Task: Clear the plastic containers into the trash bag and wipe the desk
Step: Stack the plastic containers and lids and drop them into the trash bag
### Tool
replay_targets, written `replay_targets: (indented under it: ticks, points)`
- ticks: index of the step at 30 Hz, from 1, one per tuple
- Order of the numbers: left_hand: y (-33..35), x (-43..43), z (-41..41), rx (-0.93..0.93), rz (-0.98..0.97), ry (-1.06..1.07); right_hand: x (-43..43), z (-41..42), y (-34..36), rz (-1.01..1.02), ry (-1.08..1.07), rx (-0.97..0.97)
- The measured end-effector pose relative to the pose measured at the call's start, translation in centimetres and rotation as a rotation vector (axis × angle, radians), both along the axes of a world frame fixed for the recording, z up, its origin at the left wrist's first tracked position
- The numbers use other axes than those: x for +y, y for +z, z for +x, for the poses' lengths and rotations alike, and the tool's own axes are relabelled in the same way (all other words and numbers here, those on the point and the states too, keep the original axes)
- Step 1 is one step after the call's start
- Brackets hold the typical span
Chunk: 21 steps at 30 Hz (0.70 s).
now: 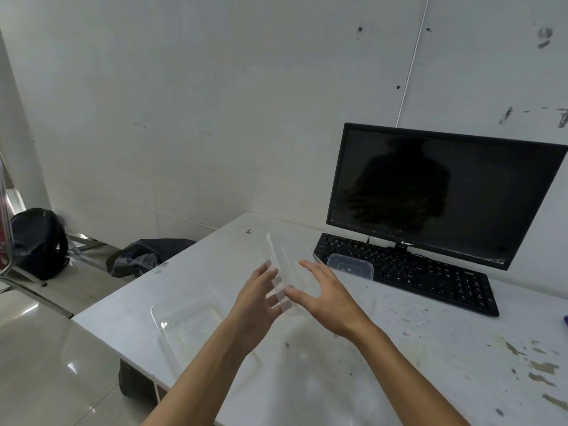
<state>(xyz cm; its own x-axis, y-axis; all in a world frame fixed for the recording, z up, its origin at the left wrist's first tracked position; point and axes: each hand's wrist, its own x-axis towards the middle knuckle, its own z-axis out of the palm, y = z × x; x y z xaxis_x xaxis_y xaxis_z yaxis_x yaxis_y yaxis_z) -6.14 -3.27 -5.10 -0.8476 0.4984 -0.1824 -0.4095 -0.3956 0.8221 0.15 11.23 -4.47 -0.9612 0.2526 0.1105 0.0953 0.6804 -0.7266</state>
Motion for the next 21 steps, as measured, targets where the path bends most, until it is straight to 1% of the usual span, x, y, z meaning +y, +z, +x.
replay_targets:
  ticks: [2, 5, 8, 10, 12, 14, 17, 21]
  points:
    - [-0.2, 0.2, 0.1, 0.007, -0.011, -0.027, 0.0, 0.1, -0.1, -0.014, -0.002, 0.009]
    - [-0.5, 0.2, 0.3, 0.059, -0.067, -0.086, 0.2, 0.1, -0.2, -0.047, -0.003, 0.018]
    - [-0.5, 0.1, 0.5, 0.072, -0.127, -0.105, 0.3, 0.0, -0.5, -0.065, 0.008, 0.006]
    - [-0.3, -0.1, 0.1, 0.072, -0.135, -0.097, 0.6, 0.1, -0.4, -0.146, 0.001, 0.023]
    - [0.0, -0.6, -0.1, 0.06, -0.079, -0.107, 1.1, 0.3, -0.2, -0.267, -0.062, 0.047]
    - [0.4, -0.9, -0.1, 0.067, -0.033, -0.11, 1.5, 0.4, 0.2, -0.387, -0.127, 0.015]
    - [0.5, -1.1, 0.2, 0.106, -0.017, -0.105, 1.7, 0.5, 0.5, -0.517, -0.108, -0.044]
    - [-0.1, -1.6, 0.6, 0.167, -0.08, -0.168, 1.3, 0.5, 0.5, -0.487, -0.149, 0.031]
